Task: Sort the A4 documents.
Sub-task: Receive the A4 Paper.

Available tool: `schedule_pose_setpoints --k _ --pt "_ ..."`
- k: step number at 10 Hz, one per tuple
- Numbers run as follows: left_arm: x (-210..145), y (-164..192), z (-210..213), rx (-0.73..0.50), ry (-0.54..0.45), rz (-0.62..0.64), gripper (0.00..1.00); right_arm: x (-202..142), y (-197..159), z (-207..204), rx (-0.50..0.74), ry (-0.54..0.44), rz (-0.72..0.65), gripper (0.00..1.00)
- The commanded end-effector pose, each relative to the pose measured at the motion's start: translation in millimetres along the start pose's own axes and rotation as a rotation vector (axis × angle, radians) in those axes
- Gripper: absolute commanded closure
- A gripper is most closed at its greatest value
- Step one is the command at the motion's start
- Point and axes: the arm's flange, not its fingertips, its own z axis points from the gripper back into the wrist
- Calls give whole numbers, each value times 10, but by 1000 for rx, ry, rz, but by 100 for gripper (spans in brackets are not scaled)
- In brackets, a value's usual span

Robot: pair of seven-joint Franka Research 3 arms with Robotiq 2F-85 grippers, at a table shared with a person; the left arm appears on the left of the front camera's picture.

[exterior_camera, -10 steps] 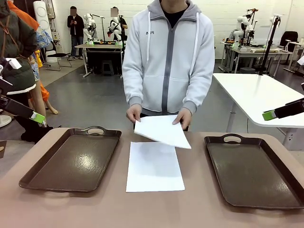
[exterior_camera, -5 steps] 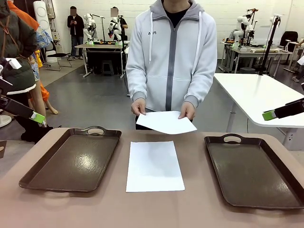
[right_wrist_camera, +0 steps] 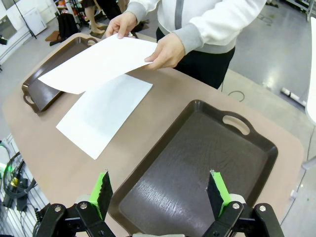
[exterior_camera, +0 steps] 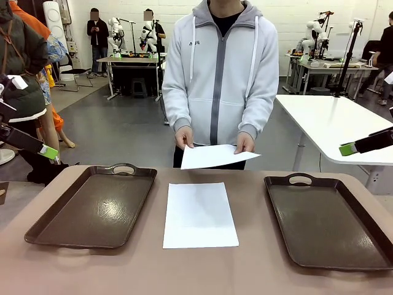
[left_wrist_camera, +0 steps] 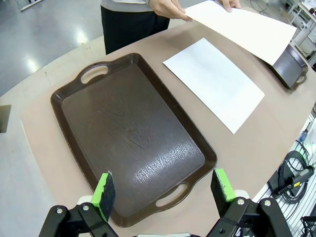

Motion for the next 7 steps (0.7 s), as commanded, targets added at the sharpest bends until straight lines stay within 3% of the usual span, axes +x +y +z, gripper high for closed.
schedule_pose_setpoints --k 1,7 --pt "4 4 6 1 -15 -2 0 2 -2 -5 0 -2 0 0" --pt "4 4 6 1 -15 -2 0 2 -2 -5 0 -2 0 0"
